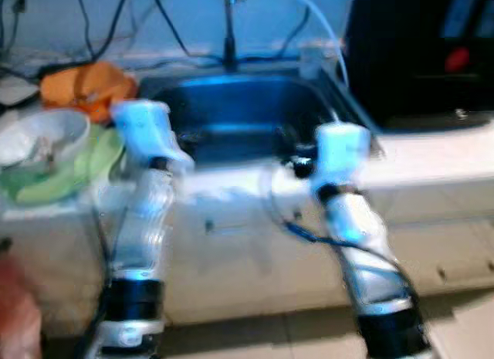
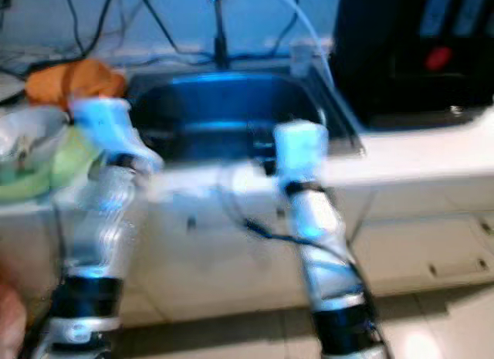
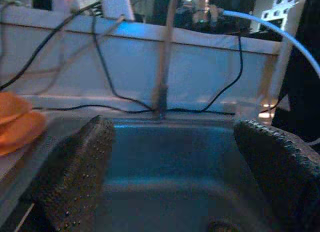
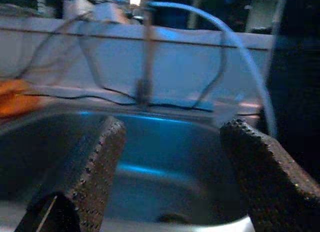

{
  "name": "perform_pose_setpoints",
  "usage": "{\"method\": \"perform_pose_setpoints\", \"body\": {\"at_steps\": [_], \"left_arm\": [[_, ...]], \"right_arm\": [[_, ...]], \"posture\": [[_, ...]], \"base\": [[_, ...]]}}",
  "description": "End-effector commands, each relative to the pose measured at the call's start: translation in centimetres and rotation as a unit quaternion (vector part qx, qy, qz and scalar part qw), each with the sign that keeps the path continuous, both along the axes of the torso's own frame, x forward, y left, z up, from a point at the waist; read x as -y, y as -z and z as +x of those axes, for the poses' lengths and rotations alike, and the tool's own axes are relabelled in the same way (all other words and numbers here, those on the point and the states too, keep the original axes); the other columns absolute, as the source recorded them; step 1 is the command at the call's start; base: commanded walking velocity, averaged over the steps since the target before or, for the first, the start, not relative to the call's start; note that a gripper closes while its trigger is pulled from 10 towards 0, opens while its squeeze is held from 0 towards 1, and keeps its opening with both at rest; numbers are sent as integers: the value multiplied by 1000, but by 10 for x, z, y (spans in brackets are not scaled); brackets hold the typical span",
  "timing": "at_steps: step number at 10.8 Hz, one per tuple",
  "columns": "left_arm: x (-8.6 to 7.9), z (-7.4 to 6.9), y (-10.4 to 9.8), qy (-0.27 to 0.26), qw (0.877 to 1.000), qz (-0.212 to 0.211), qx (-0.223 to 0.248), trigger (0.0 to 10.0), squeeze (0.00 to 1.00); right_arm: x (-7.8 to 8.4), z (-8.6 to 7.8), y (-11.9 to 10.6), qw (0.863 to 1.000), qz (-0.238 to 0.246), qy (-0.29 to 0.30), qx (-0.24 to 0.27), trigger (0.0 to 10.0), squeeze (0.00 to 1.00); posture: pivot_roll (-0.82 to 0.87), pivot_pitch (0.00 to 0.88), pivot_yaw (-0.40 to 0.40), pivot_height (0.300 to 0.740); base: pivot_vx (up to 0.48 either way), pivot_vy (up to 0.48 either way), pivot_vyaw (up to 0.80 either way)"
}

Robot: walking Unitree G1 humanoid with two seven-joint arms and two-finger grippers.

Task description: Kitchen organization

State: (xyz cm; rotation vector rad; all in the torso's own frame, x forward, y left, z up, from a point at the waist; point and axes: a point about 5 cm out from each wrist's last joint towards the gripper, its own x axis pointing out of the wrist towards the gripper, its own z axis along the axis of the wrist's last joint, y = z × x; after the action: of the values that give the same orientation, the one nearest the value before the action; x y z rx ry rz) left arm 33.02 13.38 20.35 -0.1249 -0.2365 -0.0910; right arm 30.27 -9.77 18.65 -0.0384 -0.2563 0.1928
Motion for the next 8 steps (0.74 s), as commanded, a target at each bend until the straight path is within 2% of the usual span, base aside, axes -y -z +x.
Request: {"method": "perform_pose_setpoints", "body": {"at_steps": [1,4,8], "left_arm": [[-12,0,-3,-19,1000,6,5,10000,0],[-12,0,-3,-21,1000,-1,7,10000,0],[-14,0,-4,-33,999,-1,12,10000,0]], "right_arm": [[-9,-1,-8,1000,2,-13,14,10000,0],[-9,0,-7,1000,1,-15,15,10000,0],[-8,-1,-6,1000,1,-14,12,10000,0]], "posture": [[-23,21,31,740],[-21,23,29,740],[-21,22,27,740]], "base": [[454,0,0],[446,0,0],[0,0,473]]}}
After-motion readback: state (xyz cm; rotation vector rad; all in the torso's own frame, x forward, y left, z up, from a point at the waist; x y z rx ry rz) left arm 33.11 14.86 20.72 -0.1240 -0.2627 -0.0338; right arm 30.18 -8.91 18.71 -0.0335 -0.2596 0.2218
